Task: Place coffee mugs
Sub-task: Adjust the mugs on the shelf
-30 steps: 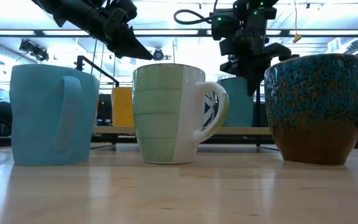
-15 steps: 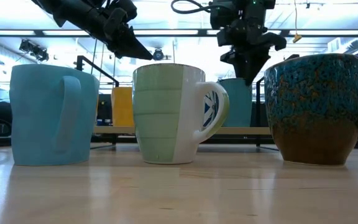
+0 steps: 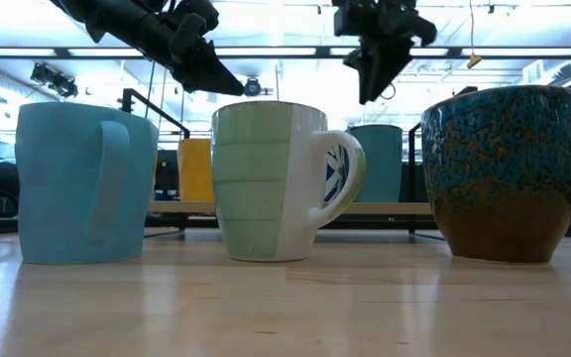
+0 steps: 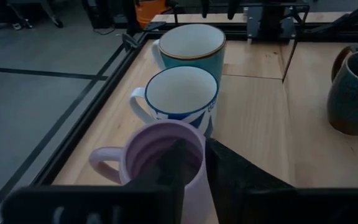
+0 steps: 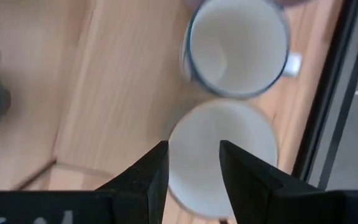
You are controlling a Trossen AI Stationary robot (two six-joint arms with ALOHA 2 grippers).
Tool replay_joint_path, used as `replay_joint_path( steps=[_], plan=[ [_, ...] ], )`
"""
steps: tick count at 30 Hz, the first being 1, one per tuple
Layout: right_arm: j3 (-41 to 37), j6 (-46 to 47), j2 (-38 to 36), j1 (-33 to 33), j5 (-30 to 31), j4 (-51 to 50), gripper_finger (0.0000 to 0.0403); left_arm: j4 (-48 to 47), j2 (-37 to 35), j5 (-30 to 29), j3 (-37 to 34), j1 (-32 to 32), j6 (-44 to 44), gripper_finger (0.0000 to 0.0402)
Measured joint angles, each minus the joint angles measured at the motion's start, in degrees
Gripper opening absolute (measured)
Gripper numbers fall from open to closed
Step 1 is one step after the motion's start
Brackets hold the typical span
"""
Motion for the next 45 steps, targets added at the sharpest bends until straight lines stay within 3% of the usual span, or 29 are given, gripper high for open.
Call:
replay_joint_path(
  steps=[9,19,29,36,45],
  plan=[
    [0.00,12.85,0.39,3.27,-2.65,10.32,0.0149,-0.02,0.00,0.81,0.00,0.00,-0.12,0.0077],
    [-5.87,18.41,0.37,8.55,3.20,23.08,0.0148,2.55,0.07,0.84,0.00,0.00,0.64,0.0077],
    [-16.67,19.46,0.46,16.12,15.79,35.70,0.0144,1.88,0.09,0.86,0.00,0.00,-1.89,0.0077],
    [-25.40,22.31,0.39,17.89,18.57,47.18,0.0144,2.08,0.09,0.84,0.00,0.00,-1.95,0.0077],
    [-29.03,21.16,3.19,21.57,29.97,51.55,0.0144,2.74,0.09,0.84,0.00,0.00,-2.02,0.0077]
  ],
)
